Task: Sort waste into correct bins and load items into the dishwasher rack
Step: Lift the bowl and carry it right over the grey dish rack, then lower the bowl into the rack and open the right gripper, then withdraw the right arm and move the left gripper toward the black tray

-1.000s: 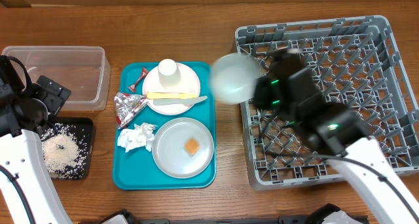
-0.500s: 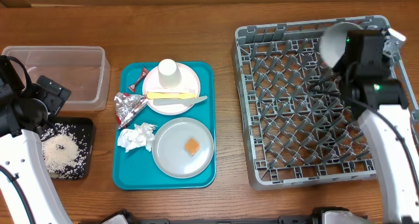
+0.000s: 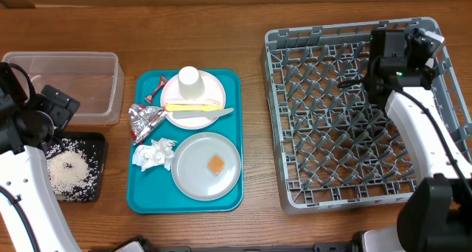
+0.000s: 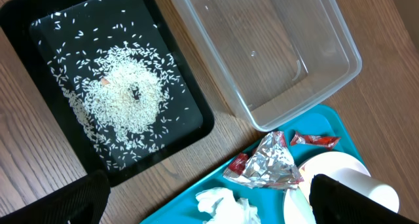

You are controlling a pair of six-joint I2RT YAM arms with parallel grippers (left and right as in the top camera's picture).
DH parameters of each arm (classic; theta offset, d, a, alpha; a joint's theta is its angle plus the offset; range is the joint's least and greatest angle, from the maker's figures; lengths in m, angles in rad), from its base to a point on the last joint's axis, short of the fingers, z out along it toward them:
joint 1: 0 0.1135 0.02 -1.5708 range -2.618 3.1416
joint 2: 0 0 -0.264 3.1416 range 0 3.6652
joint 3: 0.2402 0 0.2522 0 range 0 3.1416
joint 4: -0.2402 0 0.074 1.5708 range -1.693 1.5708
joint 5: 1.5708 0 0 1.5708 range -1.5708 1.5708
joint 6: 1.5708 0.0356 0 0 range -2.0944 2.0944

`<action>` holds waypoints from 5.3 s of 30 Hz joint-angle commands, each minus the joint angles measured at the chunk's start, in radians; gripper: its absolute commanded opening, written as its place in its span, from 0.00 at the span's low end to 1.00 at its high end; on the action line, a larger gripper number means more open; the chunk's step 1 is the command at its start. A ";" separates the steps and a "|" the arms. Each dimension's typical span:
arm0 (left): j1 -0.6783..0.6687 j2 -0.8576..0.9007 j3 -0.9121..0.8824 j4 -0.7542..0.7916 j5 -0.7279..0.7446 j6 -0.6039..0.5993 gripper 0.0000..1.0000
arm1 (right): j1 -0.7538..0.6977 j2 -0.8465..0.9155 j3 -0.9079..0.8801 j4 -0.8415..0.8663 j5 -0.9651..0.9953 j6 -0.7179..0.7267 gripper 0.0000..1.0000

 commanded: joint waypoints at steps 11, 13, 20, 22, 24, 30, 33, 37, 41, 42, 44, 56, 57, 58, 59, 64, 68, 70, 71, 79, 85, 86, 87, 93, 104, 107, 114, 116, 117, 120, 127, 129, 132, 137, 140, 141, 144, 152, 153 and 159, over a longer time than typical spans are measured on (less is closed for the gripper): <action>0.000 -0.004 0.026 0.000 0.008 -0.013 1.00 | 0.074 0.092 0.013 -0.008 0.079 -0.043 0.10; 0.000 -0.004 0.026 0.000 0.008 -0.013 1.00 | 0.085 0.095 0.013 -0.013 0.078 -0.043 0.10; 0.000 -0.004 0.026 0.000 0.008 -0.013 1.00 | 0.103 0.095 0.013 -0.026 0.051 -0.047 0.10; 0.000 -0.004 0.026 0.000 0.008 -0.013 1.00 | 0.107 0.095 0.013 -0.031 0.022 -0.047 0.09; 0.000 -0.004 0.026 0.000 0.008 -0.013 1.00 | 0.112 0.095 0.013 -0.035 -0.010 -0.047 0.09; 0.000 -0.004 0.026 0.000 0.008 -0.013 1.00 | 0.131 0.095 0.013 -0.065 -0.162 -0.040 0.08; 0.000 -0.004 0.026 0.000 0.008 -0.013 1.00 | 0.132 0.095 0.013 -0.093 -0.283 0.006 0.08; 0.000 -0.004 0.026 0.000 0.008 -0.013 1.00 | 0.132 0.093 0.014 -0.119 -0.403 0.045 0.07; 0.000 -0.004 0.026 0.000 0.008 -0.013 1.00 | 0.132 0.077 0.042 -0.170 -0.573 0.045 0.11; 0.000 -0.004 0.026 0.000 0.008 -0.013 1.00 | 0.132 0.068 0.056 -0.193 -0.603 0.045 0.14; 0.000 -0.004 0.026 0.000 0.008 -0.013 1.00 | 0.132 0.033 0.123 -0.297 -0.691 0.046 0.24; 0.000 -0.004 0.026 0.000 0.008 -0.013 1.00 | 0.130 -0.077 0.511 -0.548 -0.836 0.085 0.48; 0.000 -0.004 0.026 0.000 0.008 -0.013 1.00 | 0.130 -0.071 0.502 -0.524 -0.834 0.085 0.46; 0.000 -0.004 0.026 0.000 0.008 -0.013 1.00 | 0.129 -0.057 0.488 -0.496 -0.828 0.086 0.42; 0.000 -0.004 0.026 0.000 0.008 -0.013 1.00 | 0.129 -0.042 0.476 -0.474 -0.825 0.086 0.36; 0.000 -0.004 0.026 0.000 0.008 -0.013 1.00 | 0.129 0.092 0.434 -0.410 -0.779 0.086 0.15; 0.000 -0.004 0.026 0.000 0.008 -0.013 1.00 | 0.129 0.197 0.434 -0.415 -0.720 0.087 0.15; 0.000 -0.004 0.026 0.000 0.008 -0.013 1.00 | 0.128 0.231 0.434 -0.422 -0.682 0.086 0.14; 0.000 -0.004 0.026 0.000 0.008 -0.013 1.00 | 0.127 0.244 0.434 -0.425 -0.664 0.086 0.15; 0.000 -0.004 0.026 0.000 0.008 -0.013 1.00 | 0.087 0.265 0.434 -0.482 -0.653 0.086 0.15; 0.000 -0.004 0.026 0.000 0.008 -0.013 1.00 | 0.044 0.266 0.434 -0.561 -0.674 0.085 0.15; 0.000 -0.004 0.026 0.000 0.008 -0.013 1.00 | 0.038 0.266 0.434 -0.567 -0.676 0.085 0.15; 0.000 -0.004 0.026 0.000 0.008 -0.013 1.00 | 0.034 0.266 0.434 -0.572 -0.689 0.077 0.15; 0.000 -0.004 0.026 0.000 0.008 -0.013 1.00 | 0.014 0.266 0.438 -0.683 -0.825 0.010 0.15; 0.000 -0.004 0.026 0.000 0.008 -0.013 1.00 | 0.015 0.180 0.612 -0.841 -0.846 0.019 0.06; 0.000 -0.004 0.026 0.000 0.008 -0.013 1.00 | 0.011 0.120 0.674 -0.840 -0.854 0.022 0.98; 0.000 -0.004 0.026 0.000 0.008 -0.013 1.00 | -0.029 0.019 0.710 -0.830 -0.921 0.021 1.00; 0.000 -0.004 0.026 0.000 0.008 -0.013 1.00 | -0.033 0.009 0.710 -0.833 -0.973 0.021 1.00; 0.000 -0.004 0.026 0.000 0.008 -0.013 1.00 | -0.033 0.008 0.710 -0.833 -0.990 0.021 1.00; 0.000 -0.004 0.026 0.000 0.008 -0.013 1.00 | -0.034 0.012 0.706 -0.835 -0.933 0.022 1.00; 0.000 -0.004 0.026 0.000 0.008 -0.013 1.00 | -0.163 0.013 0.706 -0.792 -0.740 0.179 1.00; 0.000 -0.004 0.026 0.000 0.008 -0.013 1.00 | -0.246 0.013 0.706 -0.799 -0.740 0.225 1.00; 0.000 -0.004 0.026 0.000 0.008 -0.013 1.00 | -0.352 0.013 0.706 -0.813 -0.743 0.225 1.00; 0.000 -0.004 0.026 0.000 0.008 -0.013 1.00 | -0.447 0.013 0.706 -0.833 -0.831 0.225 1.00; 0.000 -0.004 0.026 0.000 0.008 -0.013 1.00 | -0.467 0.013 0.706 -0.832 -0.865 0.225 1.00; 0.000 -0.004 0.026 0.000 0.008 -0.013 1.00 | -0.467 0.013 0.706 -0.832 -0.866 0.224 1.00; 0.000 -0.004 0.026 0.000 0.008 -0.013 1.00 | -0.467 0.013 0.706 -0.832 -0.866 0.224 1.00; 0.000 -0.004 0.026 0.001 0.008 -0.013 1.00 | -0.467 0.013 0.706 -0.832 -0.866 0.224 1.00; 0.000 -0.004 0.026 0.002 0.008 -0.013 1.00 | -0.467 0.013 0.706 -0.832 -0.866 0.224 1.00; 0.000 -0.004 0.026 0.001 0.011 -0.013 1.00 | -0.467 0.013 0.706 -0.832 -0.866 0.224 1.00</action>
